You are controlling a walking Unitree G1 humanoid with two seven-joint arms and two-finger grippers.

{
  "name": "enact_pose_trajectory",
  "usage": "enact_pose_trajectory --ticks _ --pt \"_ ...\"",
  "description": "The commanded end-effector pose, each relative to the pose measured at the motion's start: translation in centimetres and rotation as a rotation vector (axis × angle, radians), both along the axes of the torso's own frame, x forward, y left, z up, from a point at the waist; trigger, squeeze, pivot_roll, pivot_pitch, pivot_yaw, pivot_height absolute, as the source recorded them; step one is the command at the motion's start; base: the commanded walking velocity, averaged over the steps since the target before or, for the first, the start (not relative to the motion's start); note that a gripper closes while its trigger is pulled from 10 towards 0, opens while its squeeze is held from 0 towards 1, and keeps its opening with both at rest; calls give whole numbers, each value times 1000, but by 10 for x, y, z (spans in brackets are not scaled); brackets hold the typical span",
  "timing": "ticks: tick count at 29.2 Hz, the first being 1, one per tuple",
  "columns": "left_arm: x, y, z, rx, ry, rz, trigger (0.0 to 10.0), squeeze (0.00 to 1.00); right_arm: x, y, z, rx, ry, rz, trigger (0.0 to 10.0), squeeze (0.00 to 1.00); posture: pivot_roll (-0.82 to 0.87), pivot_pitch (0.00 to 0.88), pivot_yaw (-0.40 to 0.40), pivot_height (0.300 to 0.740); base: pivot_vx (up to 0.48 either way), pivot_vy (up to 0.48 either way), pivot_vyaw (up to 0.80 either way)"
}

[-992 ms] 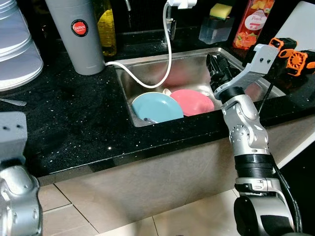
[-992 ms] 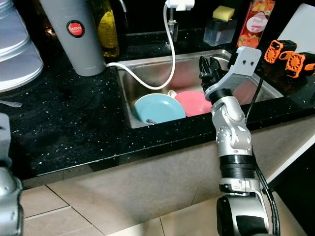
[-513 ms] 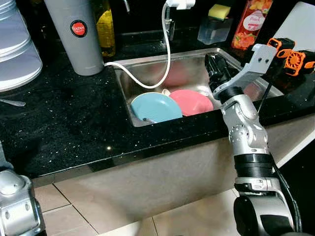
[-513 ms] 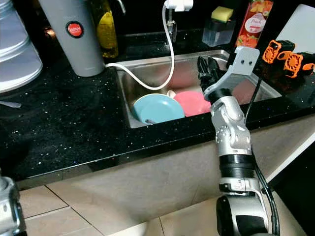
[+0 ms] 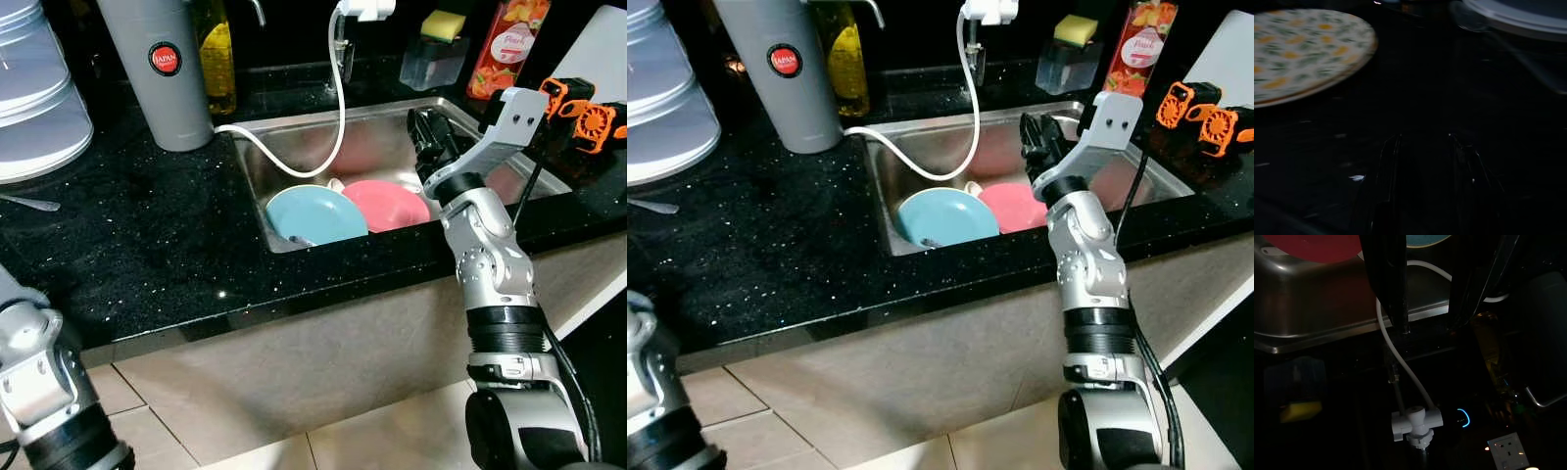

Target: Kitchen organization

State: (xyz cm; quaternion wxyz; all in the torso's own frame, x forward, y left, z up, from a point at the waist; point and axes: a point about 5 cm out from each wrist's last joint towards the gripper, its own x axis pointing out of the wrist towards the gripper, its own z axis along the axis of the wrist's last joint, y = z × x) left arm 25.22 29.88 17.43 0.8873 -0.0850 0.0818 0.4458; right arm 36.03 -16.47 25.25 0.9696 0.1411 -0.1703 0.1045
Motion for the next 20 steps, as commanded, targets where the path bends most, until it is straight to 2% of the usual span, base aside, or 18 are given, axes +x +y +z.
enact_pose_trajectory --ticks 1,3,7,8,11,12,13,16,20 --pt "13 -9 -37 -140 170 -122 10000 0 2 -2 -2 -6 18 -8 10000 0 165 33 -42 740 0 0 0" --pt "15 -9 -36 -136 172 -127 10000 0 2 -2 -2 -7 17 -7 10000 0 165 33 -42 740 0 0 0" --pt "31 -11 -31 -149 172 -183 10000 0 2 -3 0 -5 15 -13 10000 0 161 29 -42 740 0 0 0" --pt "31 -11 -31 -149 172 -183 10000 0 2 -3 0 -5 15 -13 10000 0 161 29 -42 740 0 0 0" --pt "45 -13 -18 -124 113 -216 10000 0 2 -3 1 -7 13 -15 10000 0 155 29 -38 740 0 0 0" --pt "47 -12 -10 -74 78 -223 10000 0 2 -4 1 -7 13 -17 10000 0 155 29 -38 740 0 0 0" --pt "47 -12 -10 -74 78 -223 10000 0 2 -4 1 -7 13 -17 10000 0 155 29 -38 740 0 0 0" --pt "47 -13 23 198 -46 -256 10000 0 1 -7 0 -5 14 -27 10000 0 155 29 -38 740 0 0 0" --pt "37 -13 35 312 -89 -227 10000 0 0 -8 -1 -3 16 -30 10000 0 155 29 -38 740 0 0 0"
